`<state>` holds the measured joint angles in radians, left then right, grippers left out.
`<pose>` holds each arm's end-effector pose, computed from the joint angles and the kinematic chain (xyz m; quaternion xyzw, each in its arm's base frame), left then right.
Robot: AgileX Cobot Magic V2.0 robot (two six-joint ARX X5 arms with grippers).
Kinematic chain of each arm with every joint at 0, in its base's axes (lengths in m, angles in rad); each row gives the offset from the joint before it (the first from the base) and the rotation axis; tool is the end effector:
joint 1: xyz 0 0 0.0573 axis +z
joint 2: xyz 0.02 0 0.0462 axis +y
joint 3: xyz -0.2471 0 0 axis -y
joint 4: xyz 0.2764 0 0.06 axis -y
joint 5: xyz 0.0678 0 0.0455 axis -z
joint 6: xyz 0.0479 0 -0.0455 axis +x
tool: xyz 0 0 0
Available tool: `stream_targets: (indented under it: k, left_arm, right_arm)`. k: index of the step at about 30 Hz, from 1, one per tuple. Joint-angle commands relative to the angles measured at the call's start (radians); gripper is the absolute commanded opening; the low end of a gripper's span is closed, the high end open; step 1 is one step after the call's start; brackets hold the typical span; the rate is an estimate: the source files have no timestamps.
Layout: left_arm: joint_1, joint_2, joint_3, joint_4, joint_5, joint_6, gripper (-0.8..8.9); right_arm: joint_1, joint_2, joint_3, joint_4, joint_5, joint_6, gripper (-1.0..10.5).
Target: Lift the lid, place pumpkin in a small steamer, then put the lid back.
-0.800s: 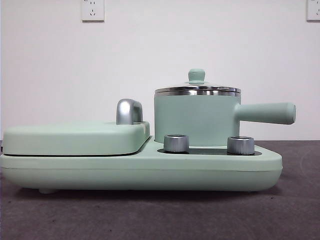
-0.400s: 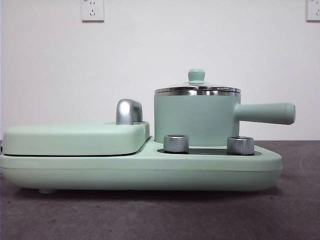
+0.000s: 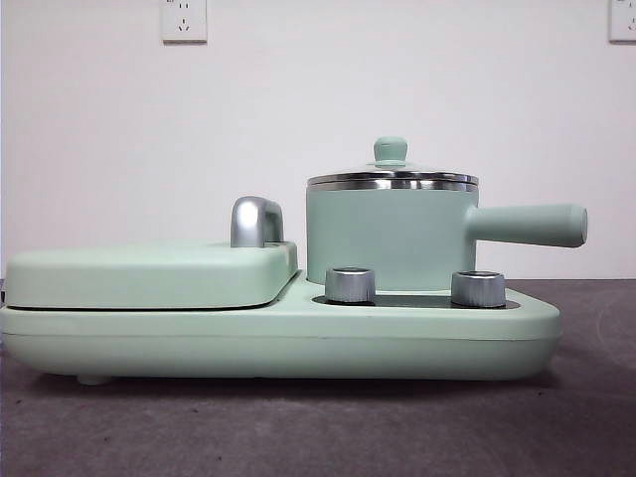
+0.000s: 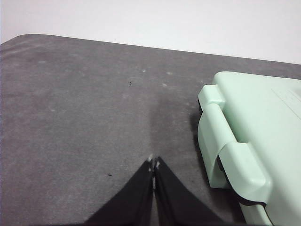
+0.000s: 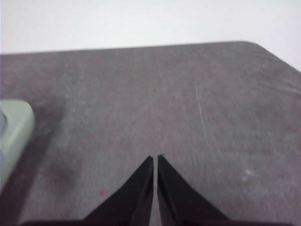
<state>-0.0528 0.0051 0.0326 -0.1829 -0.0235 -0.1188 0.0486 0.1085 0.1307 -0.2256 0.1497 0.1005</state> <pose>0.1617 -0.0074 0.1544 -0.0562 0.0783 -0.0100 0.9953 0.1623 0.0007 0.1731 0.0399 0.0984 -0.0553 0.9928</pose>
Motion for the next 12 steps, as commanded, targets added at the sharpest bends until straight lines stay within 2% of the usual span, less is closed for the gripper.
stream_targets:
  k: [1, 9, 12]
  left_arm:
    - [0.001, -0.003, -0.020, -0.005, -0.003, 0.013, 0.06]
    - [0.001, -0.003, -0.020, -0.005, -0.003, 0.013, 0.06]
    - [0.001, -0.003, -0.020, -0.005, -0.003, 0.013, 0.06]
  right_arm:
    - [-0.011, -0.022, -0.037, 0.025, -0.032, -0.012, 0.1]
    - [-0.028, -0.079, -0.114, 0.043, -0.101, -0.013, 0.1]
    - [-0.029, -0.097, -0.119, 0.052, -0.126, -0.051, 0.1]
